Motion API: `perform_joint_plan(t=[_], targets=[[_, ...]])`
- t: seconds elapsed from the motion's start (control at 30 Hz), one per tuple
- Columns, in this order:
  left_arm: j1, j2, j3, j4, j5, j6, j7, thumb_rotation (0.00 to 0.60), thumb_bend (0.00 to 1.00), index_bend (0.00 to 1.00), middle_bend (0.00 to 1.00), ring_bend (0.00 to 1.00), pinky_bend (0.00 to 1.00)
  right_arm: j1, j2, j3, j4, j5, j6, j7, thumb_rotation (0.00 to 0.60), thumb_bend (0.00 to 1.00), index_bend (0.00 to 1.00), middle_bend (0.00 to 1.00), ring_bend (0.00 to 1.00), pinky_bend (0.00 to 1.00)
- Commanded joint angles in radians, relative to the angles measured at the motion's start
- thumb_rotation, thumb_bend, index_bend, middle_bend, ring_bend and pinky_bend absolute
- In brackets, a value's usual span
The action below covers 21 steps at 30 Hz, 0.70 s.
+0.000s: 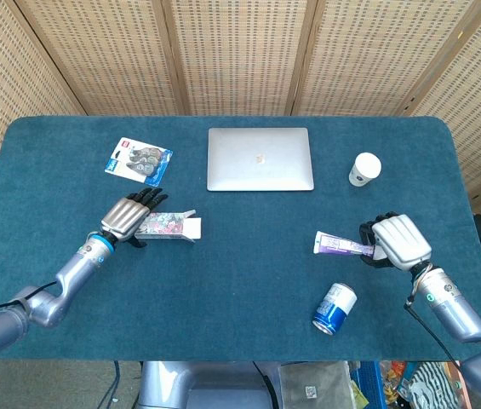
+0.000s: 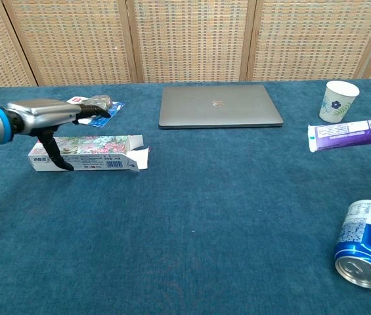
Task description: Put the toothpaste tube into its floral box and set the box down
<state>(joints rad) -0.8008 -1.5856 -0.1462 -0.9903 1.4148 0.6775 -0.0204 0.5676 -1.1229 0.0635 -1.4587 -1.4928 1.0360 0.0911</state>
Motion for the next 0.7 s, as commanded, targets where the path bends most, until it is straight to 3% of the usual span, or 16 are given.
perform_joint_plan(t=[0.03, 0.2, 0.3, 0.43, 0.53, 0.7], targets=[[-0.023, -0.059, -0.001, 0.050, -0.033, -0.017, 0.018, 0.600, 0.16, 0.12, 0.13, 0.14, 0.27, 0.000, 0.012, 0.006, -0.021, 0.002, 0.004, -0.015, 0.600, 0.48, 0.62, 0.60, 0.48, 0.41], [-0.012, -0.091, 0.004, 0.076, -0.025, 0.044, 0.000, 0.600, 0.37, 0.44, 0.46, 0.42, 0.49, 0.000, 0.025, 0.010, -0.046, 0.002, 0.008, -0.034, 0.600, 0.49, 0.62, 0.60, 0.48, 0.41], [0.000, -0.088, 0.002, 0.064, -0.016, 0.094, -0.035, 0.600, 0.42, 0.54, 0.59, 0.52, 0.57, 0.001, 0.043, 0.016, -0.075, 0.002, 0.014, -0.053, 0.600, 0.49, 0.62, 0.60, 0.48, 0.41], [0.014, -0.068, -0.004, 0.038, 0.028, 0.190, -0.139, 0.600, 0.42, 0.57, 0.61, 0.54, 0.58, 0.003, 0.073, 0.027, -0.118, -0.002, 0.024, -0.083, 0.600, 0.49, 0.62, 0.60, 0.48, 0.41], [0.022, -0.049, -0.019, 0.015, 0.100, 0.337, -0.344, 0.600, 0.42, 0.57, 0.61, 0.54, 0.58, 0.009, 0.133, 0.050, -0.190, -0.004, 0.041, -0.123, 0.600, 0.50, 0.62, 0.60, 0.49, 0.41], [-0.003, -0.097, -0.023, 0.082, 0.170, 0.460, -0.581, 0.600, 0.42, 0.57, 0.61, 0.54, 0.58, 0.026, 0.220, 0.095, -0.287, 0.016, 0.048, -0.192, 0.600, 0.50, 0.62, 0.60, 0.48, 0.41]])
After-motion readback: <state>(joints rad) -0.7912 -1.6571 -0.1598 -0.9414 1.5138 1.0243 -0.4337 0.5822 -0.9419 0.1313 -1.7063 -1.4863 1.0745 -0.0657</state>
